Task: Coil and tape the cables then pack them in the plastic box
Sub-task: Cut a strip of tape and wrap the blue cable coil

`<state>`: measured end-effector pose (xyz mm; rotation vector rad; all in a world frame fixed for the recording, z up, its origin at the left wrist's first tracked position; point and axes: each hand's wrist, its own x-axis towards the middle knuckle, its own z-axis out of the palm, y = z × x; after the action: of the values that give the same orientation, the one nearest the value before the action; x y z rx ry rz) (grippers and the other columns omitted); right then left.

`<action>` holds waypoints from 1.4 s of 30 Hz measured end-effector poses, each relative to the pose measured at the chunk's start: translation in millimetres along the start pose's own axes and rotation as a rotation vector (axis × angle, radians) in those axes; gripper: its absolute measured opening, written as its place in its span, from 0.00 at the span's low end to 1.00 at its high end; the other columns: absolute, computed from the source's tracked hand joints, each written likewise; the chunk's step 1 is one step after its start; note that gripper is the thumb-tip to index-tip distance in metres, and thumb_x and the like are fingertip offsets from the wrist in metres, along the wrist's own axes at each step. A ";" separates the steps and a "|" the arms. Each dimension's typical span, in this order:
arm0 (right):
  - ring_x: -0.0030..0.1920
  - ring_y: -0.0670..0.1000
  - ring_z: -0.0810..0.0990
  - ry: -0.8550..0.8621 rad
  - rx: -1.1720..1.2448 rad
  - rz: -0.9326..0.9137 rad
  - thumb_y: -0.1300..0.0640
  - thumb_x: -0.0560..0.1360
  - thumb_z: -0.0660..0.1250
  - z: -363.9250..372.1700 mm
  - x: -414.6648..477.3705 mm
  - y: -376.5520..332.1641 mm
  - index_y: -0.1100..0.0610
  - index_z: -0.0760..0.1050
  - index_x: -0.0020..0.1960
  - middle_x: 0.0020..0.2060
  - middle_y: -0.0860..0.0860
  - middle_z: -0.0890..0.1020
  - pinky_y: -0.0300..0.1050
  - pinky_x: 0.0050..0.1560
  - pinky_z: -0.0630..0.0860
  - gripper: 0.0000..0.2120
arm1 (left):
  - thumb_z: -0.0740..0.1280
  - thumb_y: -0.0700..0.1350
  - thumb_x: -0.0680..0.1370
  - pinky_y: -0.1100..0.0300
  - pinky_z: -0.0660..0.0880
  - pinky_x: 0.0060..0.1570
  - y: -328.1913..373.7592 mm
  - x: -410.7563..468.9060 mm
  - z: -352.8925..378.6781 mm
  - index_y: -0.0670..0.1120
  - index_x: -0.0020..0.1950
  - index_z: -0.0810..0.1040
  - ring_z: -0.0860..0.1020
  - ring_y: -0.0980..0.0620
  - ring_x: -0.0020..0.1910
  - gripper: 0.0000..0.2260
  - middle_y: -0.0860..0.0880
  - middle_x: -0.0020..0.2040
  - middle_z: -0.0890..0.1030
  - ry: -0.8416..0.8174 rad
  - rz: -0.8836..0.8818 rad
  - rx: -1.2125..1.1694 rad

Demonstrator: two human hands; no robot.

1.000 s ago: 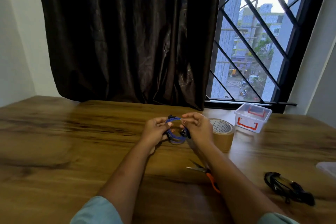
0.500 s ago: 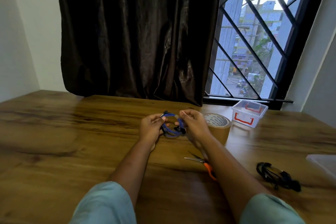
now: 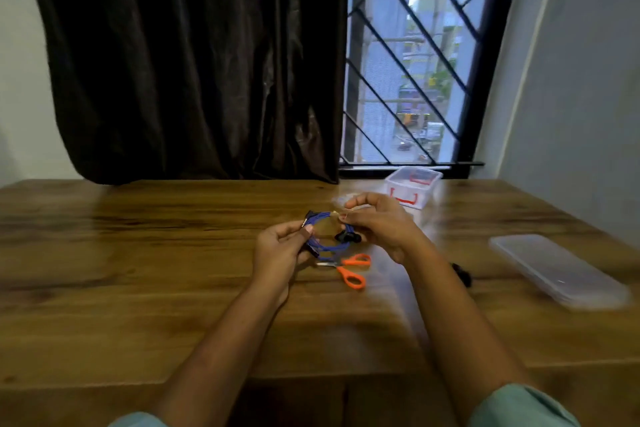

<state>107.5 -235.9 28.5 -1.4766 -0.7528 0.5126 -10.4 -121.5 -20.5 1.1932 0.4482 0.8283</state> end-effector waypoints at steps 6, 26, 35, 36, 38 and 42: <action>0.33 0.56 0.78 0.279 -0.046 0.028 0.71 0.68 0.72 -70.8 -64.9 6.0 0.59 0.73 0.38 0.32 0.60 0.78 0.55 0.43 0.78 0.10 | 0.67 0.36 0.75 0.66 0.71 0.22 -21.7 -46.8 75.1 0.39 0.44 0.79 0.75 0.58 0.22 0.02 0.45 0.33 0.80 -0.132 -0.083 0.079; 0.28 0.53 0.78 0.399 -0.424 0.133 0.63 0.65 0.76 -106.7 -104.4 48.3 0.55 0.74 0.38 0.31 0.53 0.80 0.48 0.29 0.77 0.11 | 0.71 0.45 0.72 0.62 0.73 0.34 -39.6 -55.7 111.1 0.46 0.42 0.82 0.79 0.53 0.37 0.03 0.50 0.37 0.82 -0.209 0.221 1.125; 0.37 0.53 0.82 0.415 -0.593 0.103 0.54 0.65 0.78 -94.8 -99.0 49.7 0.51 0.73 0.39 0.36 0.49 0.83 0.51 0.40 0.80 0.13 | 0.72 0.50 0.72 0.58 0.76 0.44 -47.1 -50.1 99.9 0.49 0.50 0.82 0.78 0.52 0.47 0.10 0.50 0.47 0.81 -0.167 0.373 1.308; 0.38 0.52 0.82 0.410 -0.599 0.094 0.54 0.66 0.77 -93.7 -96.8 49.8 0.51 0.73 0.38 0.35 0.49 0.83 0.51 0.41 0.80 0.12 | 0.71 0.50 0.72 0.57 0.77 0.46 -47.7 -48.3 98.4 0.49 0.51 0.81 0.78 0.52 0.47 0.10 0.50 0.48 0.81 -0.164 0.371 1.297; 0.39 0.50 0.82 0.390 -0.628 0.076 0.57 0.68 0.74 -92.7 -91.0 49.4 0.50 0.73 0.37 0.33 0.48 0.82 0.51 0.43 0.80 0.10 | 0.71 0.50 0.72 0.54 0.77 0.49 -47.2 -44.3 96.2 0.48 0.54 0.80 0.78 0.50 0.50 0.12 0.49 0.50 0.82 -0.161 0.362 1.283; 0.46 0.54 0.81 0.385 -0.726 0.094 0.61 0.74 0.63 -96.8 -75.5 48.6 0.48 0.75 0.41 0.43 0.52 0.83 0.51 0.50 0.79 0.08 | 0.70 0.49 0.73 0.53 0.77 0.52 -46.7 -38.1 94.9 0.49 0.56 0.80 0.78 0.49 0.53 0.12 0.49 0.53 0.82 -0.186 0.350 1.271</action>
<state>132.7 -354.6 -23.8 -2.2106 -0.5828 -0.0060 47.0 -216.8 -36.8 2.5556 0.6418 0.6867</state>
